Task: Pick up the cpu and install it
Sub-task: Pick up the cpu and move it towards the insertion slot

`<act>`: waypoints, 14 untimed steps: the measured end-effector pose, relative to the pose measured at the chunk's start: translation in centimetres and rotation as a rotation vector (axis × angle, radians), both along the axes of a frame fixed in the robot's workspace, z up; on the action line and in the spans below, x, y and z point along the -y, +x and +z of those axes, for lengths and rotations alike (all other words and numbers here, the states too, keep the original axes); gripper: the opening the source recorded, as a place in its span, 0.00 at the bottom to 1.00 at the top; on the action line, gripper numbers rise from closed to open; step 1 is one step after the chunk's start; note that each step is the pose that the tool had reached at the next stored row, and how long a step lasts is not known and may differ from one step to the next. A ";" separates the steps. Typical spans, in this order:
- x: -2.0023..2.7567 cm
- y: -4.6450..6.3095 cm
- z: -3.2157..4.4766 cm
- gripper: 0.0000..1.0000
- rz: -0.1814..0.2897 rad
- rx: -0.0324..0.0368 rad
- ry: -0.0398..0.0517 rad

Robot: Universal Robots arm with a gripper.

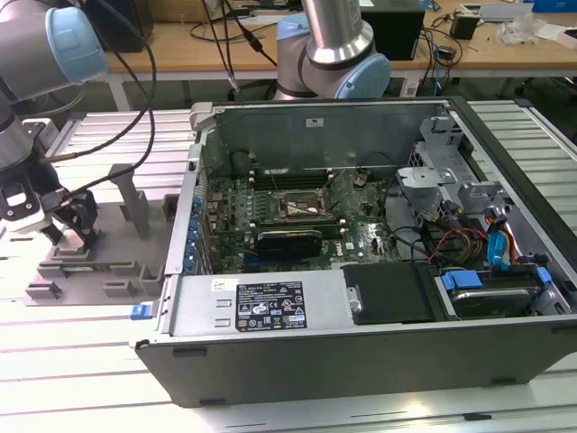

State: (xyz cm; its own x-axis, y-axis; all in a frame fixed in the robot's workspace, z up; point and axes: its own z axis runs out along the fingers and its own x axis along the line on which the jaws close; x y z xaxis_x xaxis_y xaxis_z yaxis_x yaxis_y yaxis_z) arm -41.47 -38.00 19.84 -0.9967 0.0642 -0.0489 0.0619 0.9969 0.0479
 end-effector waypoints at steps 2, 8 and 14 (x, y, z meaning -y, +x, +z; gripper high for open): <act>0.00 0.0 0.76 0.54 0.000 -0.0001 -0.0001; 0.00 0.0 3.83 0.54 0.000 -0.0001 -0.0002; -0.01 0.0 6.19 0.54 0.000 0.0000 -0.0001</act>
State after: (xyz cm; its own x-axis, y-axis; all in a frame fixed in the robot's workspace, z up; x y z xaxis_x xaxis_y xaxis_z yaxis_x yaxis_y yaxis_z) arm -41.46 -37.99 26.03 -0.9967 0.0642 -0.0488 0.0618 0.9969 0.0478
